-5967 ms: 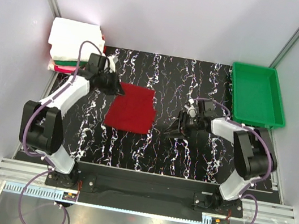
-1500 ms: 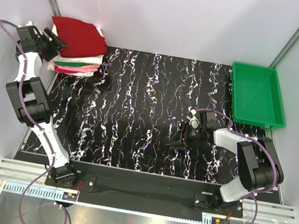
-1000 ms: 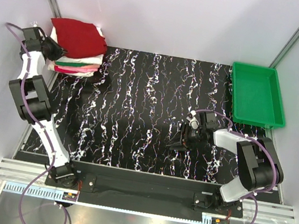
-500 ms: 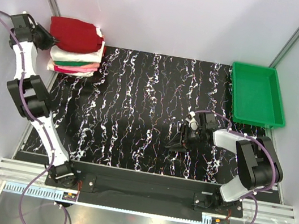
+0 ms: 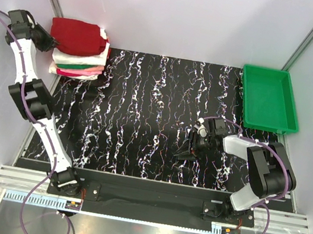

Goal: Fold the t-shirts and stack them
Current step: Neatly place the folded tshirt to the corner, then reset both grippers

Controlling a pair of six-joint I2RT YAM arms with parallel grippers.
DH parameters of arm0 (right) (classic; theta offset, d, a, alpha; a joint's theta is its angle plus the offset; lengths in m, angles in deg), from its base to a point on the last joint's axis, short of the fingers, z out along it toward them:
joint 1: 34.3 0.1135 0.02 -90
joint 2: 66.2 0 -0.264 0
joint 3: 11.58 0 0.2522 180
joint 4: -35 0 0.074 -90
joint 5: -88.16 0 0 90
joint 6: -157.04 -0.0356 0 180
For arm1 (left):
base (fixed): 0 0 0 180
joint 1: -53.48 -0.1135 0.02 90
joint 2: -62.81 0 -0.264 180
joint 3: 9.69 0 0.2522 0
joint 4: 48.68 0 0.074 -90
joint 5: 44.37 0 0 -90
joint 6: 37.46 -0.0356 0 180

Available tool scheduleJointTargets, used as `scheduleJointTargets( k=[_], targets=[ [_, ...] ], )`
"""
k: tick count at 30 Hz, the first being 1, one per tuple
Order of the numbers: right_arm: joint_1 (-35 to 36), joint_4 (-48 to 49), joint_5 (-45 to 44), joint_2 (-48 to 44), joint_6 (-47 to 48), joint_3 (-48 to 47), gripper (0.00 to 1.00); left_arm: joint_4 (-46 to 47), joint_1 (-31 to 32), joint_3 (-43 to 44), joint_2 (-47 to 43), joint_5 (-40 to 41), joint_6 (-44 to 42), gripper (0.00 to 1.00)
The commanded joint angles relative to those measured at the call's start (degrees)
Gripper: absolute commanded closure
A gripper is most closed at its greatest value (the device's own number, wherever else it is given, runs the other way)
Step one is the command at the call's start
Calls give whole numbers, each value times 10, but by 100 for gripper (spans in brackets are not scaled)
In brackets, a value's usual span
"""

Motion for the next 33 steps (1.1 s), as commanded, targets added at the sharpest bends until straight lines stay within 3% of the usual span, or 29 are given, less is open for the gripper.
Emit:
scheduleJointTargets(
  k=[1,7,9,11,12,15,24,33],
  targets=[
    [4,-10,9,-9,13,-7,59,113,-58,44,41,36,-8,96],
    [4,-29,5,-17,22,-13,59,106,-63,54,47,68,-28,88],
    [4,-34,4,-22,25,-12,59,99,-65,53,44,72,-33,72],
    [4,-40,3,-27,24,-12,58,87,-65,47,37,83,-34,49],
    [5,-41,4,-28,25,-13,58,86,-65,41,26,77,-33,29],
    [5,-50,4,-41,24,-18,58,83,-66,-20,-33,84,-26,1],
    [4,-109,-9,-120,27,-43,57,104,-67,-298,-277,123,8,1],
    [4,-185,-31,-192,28,-124,49,188,-49,-622,-576,31,14,1]
  ],
)
